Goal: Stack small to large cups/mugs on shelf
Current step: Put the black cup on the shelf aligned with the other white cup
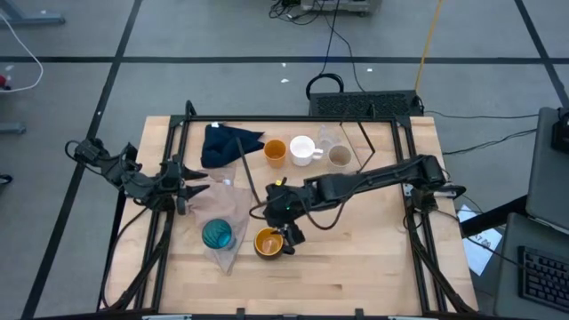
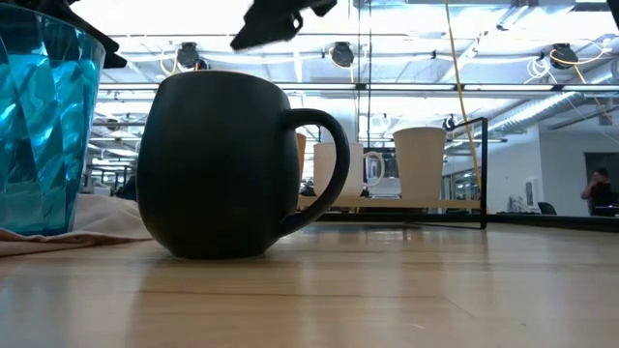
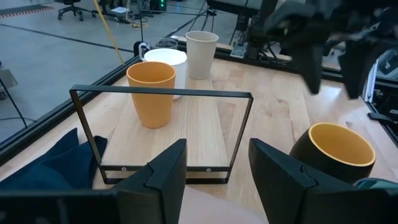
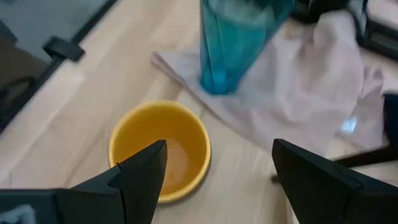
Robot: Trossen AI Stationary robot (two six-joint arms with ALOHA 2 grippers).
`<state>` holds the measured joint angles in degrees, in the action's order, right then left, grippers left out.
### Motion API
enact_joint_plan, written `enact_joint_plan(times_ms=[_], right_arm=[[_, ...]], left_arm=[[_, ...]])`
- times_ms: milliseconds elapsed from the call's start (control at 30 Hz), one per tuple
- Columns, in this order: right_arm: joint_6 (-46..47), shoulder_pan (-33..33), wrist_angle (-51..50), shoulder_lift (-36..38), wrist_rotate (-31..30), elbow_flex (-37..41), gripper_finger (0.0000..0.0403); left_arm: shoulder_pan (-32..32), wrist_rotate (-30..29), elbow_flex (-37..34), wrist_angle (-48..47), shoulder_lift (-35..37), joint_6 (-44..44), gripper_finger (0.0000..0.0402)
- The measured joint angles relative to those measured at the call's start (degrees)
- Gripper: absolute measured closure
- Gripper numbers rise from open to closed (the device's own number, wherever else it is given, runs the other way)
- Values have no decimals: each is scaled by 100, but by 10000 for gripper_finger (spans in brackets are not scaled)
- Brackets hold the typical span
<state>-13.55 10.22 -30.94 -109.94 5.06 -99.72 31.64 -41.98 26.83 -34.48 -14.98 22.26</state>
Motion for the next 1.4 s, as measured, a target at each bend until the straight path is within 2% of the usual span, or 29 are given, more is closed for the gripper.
enact_joint_plan(times_ms=[333, 467, 600, 767, 1067, 1400], right_arm=[[459, -77, 79, -167, 152, -13, 122], [541, -83, 78, -386, 550, -13, 122], [501, -100, 80, -433, 510, -4, 122], [252, -179, 94, -202, 58, -4, 122], [539, -186, 176, -132, 124, -7, 122], [838, -184, 581, -654, 646, -7, 122]], left_arm=[[0, 13, 0, 4, 0, -30, 229], [0, 12, 0, 4, 0, -45, 229], [0, 43, 0, -4, 0, -50, 229], [0, 75, 0, 2, 0, 27, 229], [0, 96, 0, 0, 0, 42, 229], [0, 144, 0, -10, -3, 50, 229]])
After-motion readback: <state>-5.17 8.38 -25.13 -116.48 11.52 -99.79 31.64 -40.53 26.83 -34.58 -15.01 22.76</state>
